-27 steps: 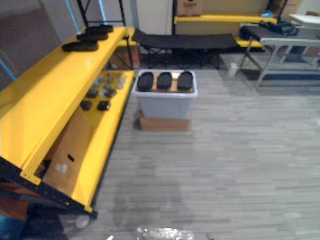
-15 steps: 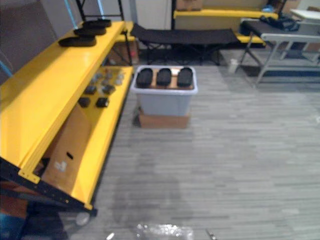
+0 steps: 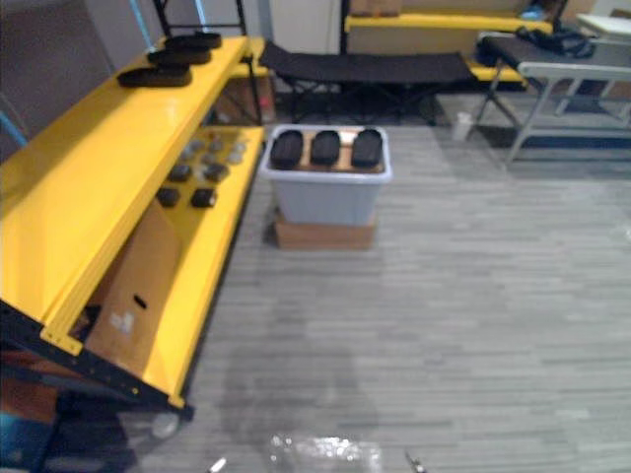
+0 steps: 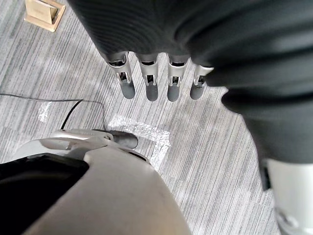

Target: Walk over and take plastic housings, then place them on the shelf

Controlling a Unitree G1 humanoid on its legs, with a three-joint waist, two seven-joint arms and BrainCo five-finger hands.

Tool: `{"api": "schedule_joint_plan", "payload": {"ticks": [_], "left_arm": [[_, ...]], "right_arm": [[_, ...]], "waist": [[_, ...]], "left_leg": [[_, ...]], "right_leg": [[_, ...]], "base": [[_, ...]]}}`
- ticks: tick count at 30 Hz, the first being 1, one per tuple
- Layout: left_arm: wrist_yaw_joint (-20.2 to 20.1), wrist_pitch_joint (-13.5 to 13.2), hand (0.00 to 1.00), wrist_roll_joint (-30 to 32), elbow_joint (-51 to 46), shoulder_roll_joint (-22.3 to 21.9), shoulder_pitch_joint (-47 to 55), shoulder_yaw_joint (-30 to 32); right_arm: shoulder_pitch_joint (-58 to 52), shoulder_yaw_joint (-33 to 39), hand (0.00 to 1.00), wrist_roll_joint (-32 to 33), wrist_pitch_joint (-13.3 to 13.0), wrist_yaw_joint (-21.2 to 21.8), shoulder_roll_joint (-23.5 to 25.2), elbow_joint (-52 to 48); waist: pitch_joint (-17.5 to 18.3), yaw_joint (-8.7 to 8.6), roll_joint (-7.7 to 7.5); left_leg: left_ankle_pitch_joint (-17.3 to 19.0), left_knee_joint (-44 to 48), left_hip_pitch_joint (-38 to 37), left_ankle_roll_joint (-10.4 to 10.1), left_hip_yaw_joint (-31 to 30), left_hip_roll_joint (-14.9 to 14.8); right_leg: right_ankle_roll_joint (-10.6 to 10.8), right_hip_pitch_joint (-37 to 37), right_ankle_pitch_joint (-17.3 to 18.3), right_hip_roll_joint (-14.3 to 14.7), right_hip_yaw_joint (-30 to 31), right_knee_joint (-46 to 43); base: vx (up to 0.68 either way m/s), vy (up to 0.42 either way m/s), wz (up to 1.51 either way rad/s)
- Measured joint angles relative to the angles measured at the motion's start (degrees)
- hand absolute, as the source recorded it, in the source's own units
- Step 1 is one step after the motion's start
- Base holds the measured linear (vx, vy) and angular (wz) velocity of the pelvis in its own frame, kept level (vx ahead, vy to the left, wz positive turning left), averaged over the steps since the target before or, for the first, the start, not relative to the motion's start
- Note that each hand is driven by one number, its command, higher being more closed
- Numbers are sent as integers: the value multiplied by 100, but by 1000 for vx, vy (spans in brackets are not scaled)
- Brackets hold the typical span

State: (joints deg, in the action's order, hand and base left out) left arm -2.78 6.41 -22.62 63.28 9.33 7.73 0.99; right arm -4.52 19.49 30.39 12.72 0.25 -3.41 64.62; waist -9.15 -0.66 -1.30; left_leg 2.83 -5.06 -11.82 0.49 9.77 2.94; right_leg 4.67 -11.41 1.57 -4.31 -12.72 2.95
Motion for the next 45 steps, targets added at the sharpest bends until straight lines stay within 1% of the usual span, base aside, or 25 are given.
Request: {"api": "schedule_joint_plan", "payload": {"ticks": [9,12,14,17,22,23,24,25,26,27,28,29,30,31,32,34,35,36,37,38,40,42,43,44,45], "left_arm": [[-6,1,0,10,89,20,-39,-4],[17,-1,0,10,90,26,-37,-6],[28,-1,0,9,90,35,-38,-9],[28,0,0,7,89,40,-39,-12],[27,2,0,11,89,111,-56,-222],[27,2,0,14,91,116,-54,-229],[27,2,0,17,91,110,-50,-232],[28,5,0,17,88,106,-48,-232],[42,6,0,21,85,39,-48,-240],[56,4,0,18,80,-8,-56,-239],[66,9,0,52,73,-16,-53,-241],[97,50,0,115,72,40,-70,-232],[143,84,0,130,74,59,-66,-222],[184,131,0,141,74,103,-31,-195],[189,172,0,265,73,93,-29,41],[191,210,0,346,50,-13,-38,364],[192,228,0,346,-16,-83,-38,569],[193,231,0,338,-138,-133,-40,715],[193,226,0,339,-196,-158,-53,774],[192,219,0,331,-275,-172,-118,815],[192,181,0,320,-428,-275,-128,985],[216,143,0,270,-486,-333,-156,1003],[242,114,0,227,-495,-340,-161,1003],[246,114,0,203,-492,-337,-149,1003],[245,115,0,149,-493,-331,-142,1000]], "right_arm": [[14,0,0,40,68,11,3,12],[16,-6,0,-59,-39,15,3,25],[39,-64,0,-355,-166,60,3,45],[66,-113,0,-538,-277,107,3,95],[71,-120,0,-588,-276,-57,2,107],[72,-112,0,-676,-270,-138,3,104],[68,-98,0,-705,-255,-179,15,106],[65,-57,0,-719,-230,-234,-3,95],[24,54,0,-769,-208,-296,-46,87],[43,119,0,-774,-193,-314,-98,78],[61,213,0,-781,-168,-421,-102,24],[57,357,0,-760,-161,-531,-69,-33],[20,411,0,-747,-154,-548,-26,-33],[-95,420,0,-668,-153,-514,45,-39],[-252,615,0,-596,-166,-387,207,-88],[-391,658,0,-585,-164,-303,227,-167],[-495,689,0,-598,-160,-230,234,-213],[-574,695,0,-658,-155,-171,253,-298],[-595,696,0,-662,-152,-146,260,-319],[-664,710,0,-696,-147,-139,307,-363],[-702,759,0,-776,-141,-109,336,-454],[-721,764,0,-874,-137,-76,353,-508],[-699,790,0,-915,-115,-49,343,-497],[-693,831,0,-926,-117,-32,320,-496],[-688,842,0,-932,-120,-16,324,-490]], "waist": [[15,-6,-26],[24,-6,-41],[33,-7,-56],[42,-7,-69],[79,-9,-104],[81,-10,-110],[70,-10,-127],[75,-13,-116],[82,-24,-35],[33,-17,60],[-15,-4,96],[-165,-23,77],[-208,-26,61],[-195,-15,-24],[-205,-8,-93],[-207,-19,-59],[-188,-17,-26],[-183,-16,-16],[-183,-17,-16],[-187,-7,-33],[-173,-8,-16],[-129,2,11],[-129,4,10],[-126,-9,11],[-115,-14,-1]], "left_leg": [[-5,-1,-12,-5,11,2],[-5,-2,-12,-5,14,2],[-5,-2,-9,-5,14,3],[-5,-2,-3,-5,12,6],[-5,-6,1,-5,13,20],[-3,-6,-5,-2,12,49],[1,-5,6,2,14,72],[19,-3,41,27,14,98],[72,-3,98,141,3,100],[97,0,90,297,7,63],[77,10,21,407,11,47],[84,30,-221,504,2,80],[114,30,-273,509,-1,87],[184,27,-390,452,3,78],[221,29,-433,392,2,58],[295,32,-412,281,33,57],[344,34,-414,261,53,46],[391,35,-419,185,61,34],[397,54,-421,175,59,22],[521,256,-397,0,48,-15],[754,579,-428,-292,49,-146],[987,692,-482,-377,35,-268],[1150,768,-526,-430,36,-344],[1253,903,-527,-575,42,-440],[1316,1046,-516,-681,48,-495]], "right_leg": [[19,-17,-15,-6,0,6],[18,-16,-17,-7,1,6],[18,-13,-17,-6,1,7],[18,-9,-17,-7,0,11],[18,4,-17,-15,4,12],[38,13,-3,-49,-3,-22],[133,73,69,-96,-20,-150],[292,212,201,-170,-38,-439],[454,531,328,-267,-92,-1081],[466,762,336,-289,-122,-1574],[469,1317,330,-450,-120,-2766],[351,1667,420,-654,-128,-3698],[297,1751,554,-690,-126,-3880],[265,1897,674,-702,-128,-3929],[277,2070,642,-666,-138,-3515],[210,2151,416,-604,-162,-2590],[111,2134,168,-534,-158,-2074],[88,2134,-30,-474,-155,-1739],[43,2134,-96,-449,-160,-1635],[32,2115,-219,-429,-170,-1510],[-104,1917,-321,-384,-299,-1463],[-142,1901,-321,-329,-324,-1589],[-215,1946,-270,-300,-311,-1782],[-284,1944,-223,-249,-306,-1927],[-300,1936,-217,-227,-307,-1972]], "base": [[0,0,0],[0,0,0],[0,0,0],[0,0,0],[0,0,0],[1,40,3],[-9,72,7],[-19,114,16],[-55,146,14],[-124,212,5],[-187,251,2],[-208,242,3],[-216,211,8],[-303,205,5],[-338,227,-1],[-267,170,-7],[-68,83,-9],[38,33,-6],[210,-44,2],[221,-80,5],[225,-135,5],[272,-190,0],[343,-287,-5],[281,-273,-6],[290,-329,-2]]}}
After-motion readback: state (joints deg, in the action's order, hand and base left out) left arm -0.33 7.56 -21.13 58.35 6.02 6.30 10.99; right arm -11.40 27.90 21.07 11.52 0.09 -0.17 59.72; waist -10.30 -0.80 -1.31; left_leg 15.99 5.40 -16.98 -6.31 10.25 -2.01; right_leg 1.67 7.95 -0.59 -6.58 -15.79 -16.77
